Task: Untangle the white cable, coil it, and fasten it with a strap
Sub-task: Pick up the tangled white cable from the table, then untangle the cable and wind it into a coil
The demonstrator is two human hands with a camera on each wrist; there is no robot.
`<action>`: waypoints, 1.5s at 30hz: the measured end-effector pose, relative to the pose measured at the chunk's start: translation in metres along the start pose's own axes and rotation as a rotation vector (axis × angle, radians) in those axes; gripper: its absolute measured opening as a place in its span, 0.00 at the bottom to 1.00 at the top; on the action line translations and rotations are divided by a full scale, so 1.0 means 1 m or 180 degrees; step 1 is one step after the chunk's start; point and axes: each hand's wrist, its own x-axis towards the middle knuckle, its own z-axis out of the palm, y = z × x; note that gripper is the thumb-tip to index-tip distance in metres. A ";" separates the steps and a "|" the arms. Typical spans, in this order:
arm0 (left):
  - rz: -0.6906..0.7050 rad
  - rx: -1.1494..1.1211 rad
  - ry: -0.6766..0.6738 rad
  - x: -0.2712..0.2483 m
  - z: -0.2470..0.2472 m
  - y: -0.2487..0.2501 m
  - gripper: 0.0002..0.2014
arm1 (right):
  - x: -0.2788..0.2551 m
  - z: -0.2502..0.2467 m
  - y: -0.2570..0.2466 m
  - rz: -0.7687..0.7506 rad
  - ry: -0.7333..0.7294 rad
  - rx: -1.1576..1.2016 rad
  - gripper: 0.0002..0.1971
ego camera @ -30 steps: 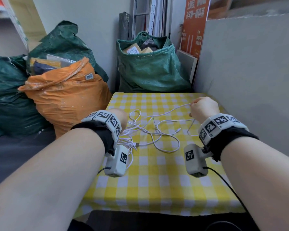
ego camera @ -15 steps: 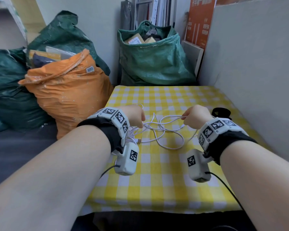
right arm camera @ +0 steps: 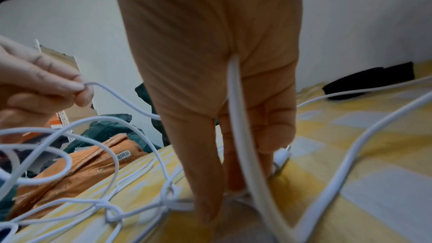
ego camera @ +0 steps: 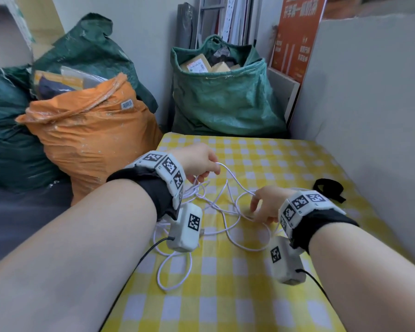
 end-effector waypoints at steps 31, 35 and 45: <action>0.0224 -0.0286 -0.0043 0.009 -0.026 0.033 0.09 | -0.011 -0.090 -0.041 -0.1080 0.0966 0.1730 0.08; 0.0142 -0.0107 0.0150 0.007 -0.031 0.019 0.09 | -0.010 -0.091 -0.031 -0.0749 0.1740 0.1471 0.10; -0.0525 0.1049 0.0687 -0.010 -0.056 -0.022 0.11 | -0.005 -0.094 0.015 0.0863 0.2413 0.1382 0.12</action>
